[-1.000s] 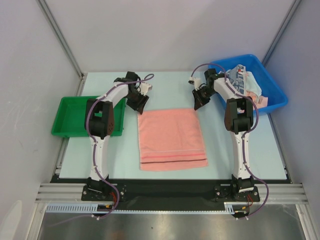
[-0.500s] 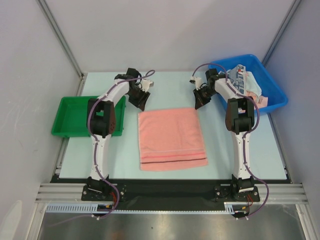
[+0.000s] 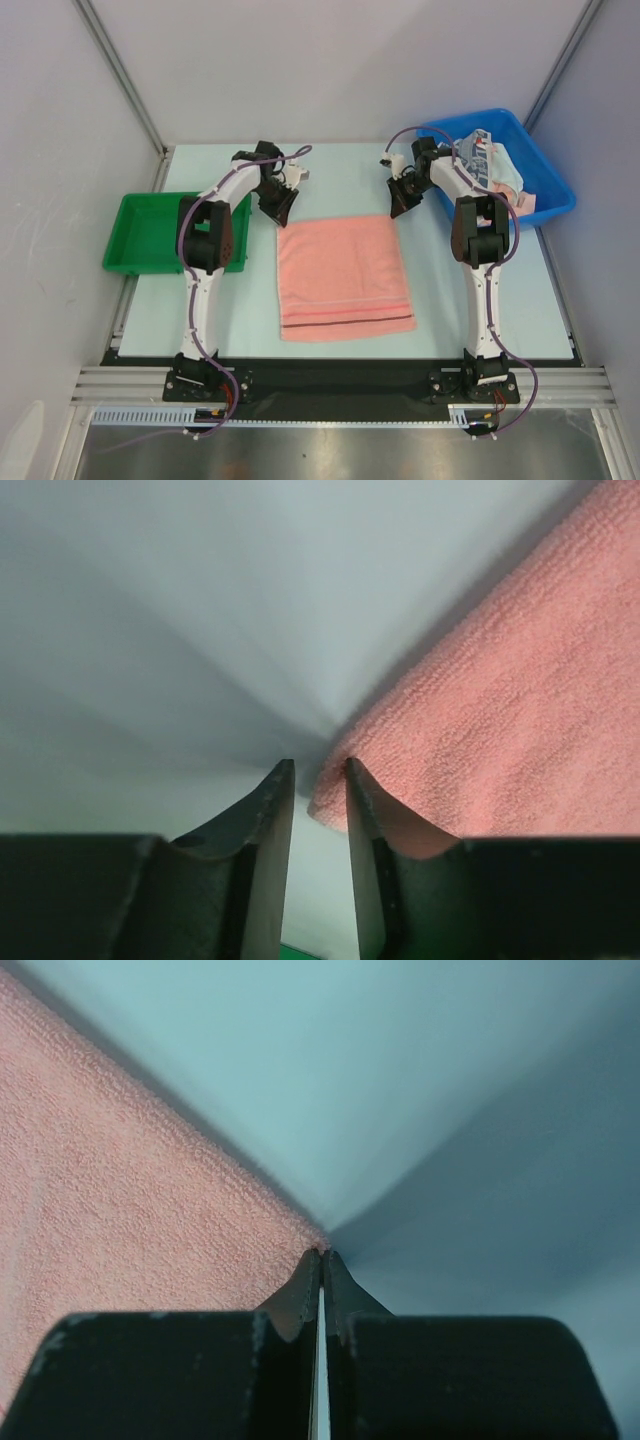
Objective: Fold and stack the towels
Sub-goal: Fold the towel
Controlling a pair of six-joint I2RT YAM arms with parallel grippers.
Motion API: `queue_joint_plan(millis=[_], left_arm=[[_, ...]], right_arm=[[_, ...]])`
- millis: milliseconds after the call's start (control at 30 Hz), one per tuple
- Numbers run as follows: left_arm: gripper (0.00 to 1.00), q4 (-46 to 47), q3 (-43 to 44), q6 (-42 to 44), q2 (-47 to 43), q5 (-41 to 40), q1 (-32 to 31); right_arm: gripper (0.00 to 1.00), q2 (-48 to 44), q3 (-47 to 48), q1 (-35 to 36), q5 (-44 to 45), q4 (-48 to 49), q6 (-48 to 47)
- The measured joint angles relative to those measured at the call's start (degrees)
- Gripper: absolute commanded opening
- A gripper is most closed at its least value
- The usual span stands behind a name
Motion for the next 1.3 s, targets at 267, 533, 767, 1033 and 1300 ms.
queue_joint_plan(millis=[267,533,767,1033,1300], left_arm=[[0.00,-2.82,0.00,0.20,0.28,1.68,-0.09],[0.00,-1.03,0.39,-1.62,0.28,0.68,-0.17],[0.00,4.76,8.59,-3.69,1.14,-3.30,-0.26],[0.00,8.85,8.98,-3.65,0.98,-5.49,-0.26],[0.00,10.86,3.74,-3.67,-2.12,-6.88,-0.68]], right_arm=[[0.00,0.00,0.02,0.00,0.13,0.04,0.15],[0.00,-0.11,0.02,-0.02,1.05,1.14,1.07],[0.00,-1.14,0.02,-0.68,3.78,8.92,1.36],[0.00,-3.15,0.02,-1.51,3.52,13.07,0.94],[0.00,-8.63,-7.26,-1.44,3.34,16.35,0.90]])
